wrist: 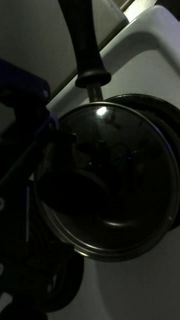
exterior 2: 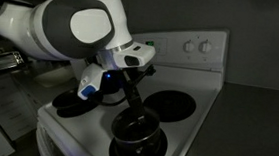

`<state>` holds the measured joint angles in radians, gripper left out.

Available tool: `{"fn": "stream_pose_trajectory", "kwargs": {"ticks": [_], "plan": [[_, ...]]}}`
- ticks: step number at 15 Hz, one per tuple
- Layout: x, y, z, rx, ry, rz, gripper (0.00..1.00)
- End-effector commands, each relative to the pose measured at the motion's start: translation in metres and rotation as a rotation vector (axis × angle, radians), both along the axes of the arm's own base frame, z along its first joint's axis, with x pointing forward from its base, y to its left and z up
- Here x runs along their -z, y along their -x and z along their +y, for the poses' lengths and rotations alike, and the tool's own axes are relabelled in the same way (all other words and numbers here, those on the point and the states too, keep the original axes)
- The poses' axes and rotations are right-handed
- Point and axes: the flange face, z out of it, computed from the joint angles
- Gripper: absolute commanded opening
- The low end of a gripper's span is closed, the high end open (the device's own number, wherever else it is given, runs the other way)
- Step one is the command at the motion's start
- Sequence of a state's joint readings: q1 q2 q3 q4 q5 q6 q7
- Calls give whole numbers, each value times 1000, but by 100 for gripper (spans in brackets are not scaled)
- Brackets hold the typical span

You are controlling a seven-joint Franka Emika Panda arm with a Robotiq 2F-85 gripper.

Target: Remove the lid from the black pot on the bottom right plate

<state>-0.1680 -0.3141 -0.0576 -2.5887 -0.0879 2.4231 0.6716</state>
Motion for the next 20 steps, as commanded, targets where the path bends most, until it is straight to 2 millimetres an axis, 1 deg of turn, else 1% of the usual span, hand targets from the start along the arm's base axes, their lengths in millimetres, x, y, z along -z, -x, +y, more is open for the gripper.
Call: {"fn": "stream_pose_trajectory", "kwargs": {"ticks": [1, 5, 7, 8, 9, 10, 11, 14, 16, 17, 18, 20], "plan": [[3, -7, -9, -31, -11, -36, 100], [7, -10, -3, -25, -67, -34, 100], [8, -9, -3, -20, -77, -28, 100], [8, -7, -4, -13, -78, -25, 95], [9, -6, -5, -8, -78, -24, 81], [8, -4, -6, -2, -76, -25, 83], [8, -2, -8, 3, -75, -27, 81], [1, 1, -9, 12, -70, -35, 56], [-1, 0, -9, 11, -70, -37, 49], [-1, 0, -9, 12, -71, -34, 43], [-2, 0, -8, 11, -72, -32, 46], [-2, 0, -6, 11, -77, -22, 37]]}}
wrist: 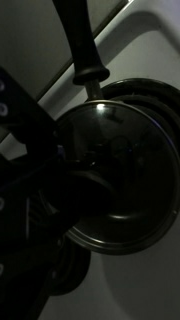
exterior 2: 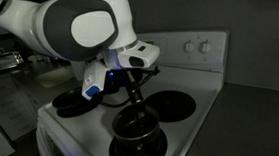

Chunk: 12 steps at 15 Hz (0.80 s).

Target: Remove the lid from the black pot on the bottom right plate

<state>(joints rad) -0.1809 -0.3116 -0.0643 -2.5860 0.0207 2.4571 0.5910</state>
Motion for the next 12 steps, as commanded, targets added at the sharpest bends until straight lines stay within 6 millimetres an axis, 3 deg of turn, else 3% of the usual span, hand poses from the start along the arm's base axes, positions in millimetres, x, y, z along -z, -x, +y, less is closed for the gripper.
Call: {"fn": "stream_pose_trajectory", "kwargs": {"ticks": [1, 2, 8, 12], "plan": [[-1, 2, 6, 2, -18, 35, 20], [-3, 3, 7, 6, -20, 47, 13], [-22, 5, 12, 10, 16, 175, 12], [-32, 3, 14, 20, 60, 162, 12]]}}
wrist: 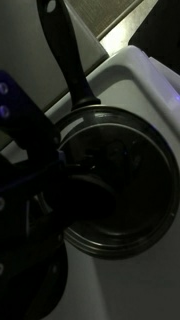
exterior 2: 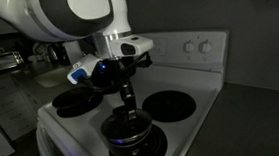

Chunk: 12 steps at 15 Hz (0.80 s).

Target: Remove the lid from the black pot on the bottom right plate

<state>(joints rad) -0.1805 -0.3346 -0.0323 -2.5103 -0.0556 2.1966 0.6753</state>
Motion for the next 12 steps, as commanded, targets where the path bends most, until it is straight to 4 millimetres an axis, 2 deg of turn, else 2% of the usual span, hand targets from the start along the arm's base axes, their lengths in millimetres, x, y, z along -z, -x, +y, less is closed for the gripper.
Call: {"fn": "stream_pose_trajectory", "kwargs": {"ticks": [1, 8, 12], "plan": [[-15, -1, 1, 18, 50, -24, 12], [-39, -17, 17, -5, 104, -36, 12], [-58, -36, 36, -82, 137, -60, 12]]}}
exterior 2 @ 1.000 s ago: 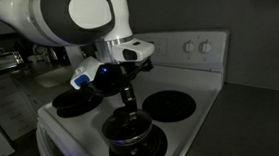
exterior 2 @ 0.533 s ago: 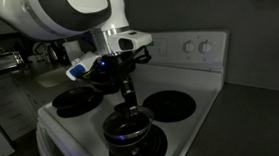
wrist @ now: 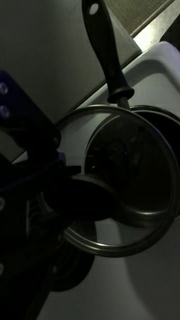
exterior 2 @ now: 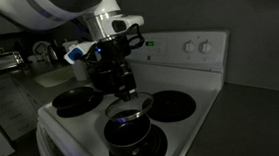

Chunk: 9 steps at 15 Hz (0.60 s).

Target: Remove the lid from the black pot on the bottom right plate

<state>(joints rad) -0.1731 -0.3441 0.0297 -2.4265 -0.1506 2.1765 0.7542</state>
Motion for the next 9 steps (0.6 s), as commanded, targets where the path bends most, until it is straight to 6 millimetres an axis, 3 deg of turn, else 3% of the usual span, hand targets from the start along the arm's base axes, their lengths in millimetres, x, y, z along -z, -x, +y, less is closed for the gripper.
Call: {"fn": "stream_pose_trajectory", "kwargs": {"ticks": [1, 5, 9], "plan": [[-20, -21, 21, -68, 30, -4, 12], [-28, -49, 69, -203, 18, -34, 12], [-20, -69, 121, -335, -6, -29, 12]]}}
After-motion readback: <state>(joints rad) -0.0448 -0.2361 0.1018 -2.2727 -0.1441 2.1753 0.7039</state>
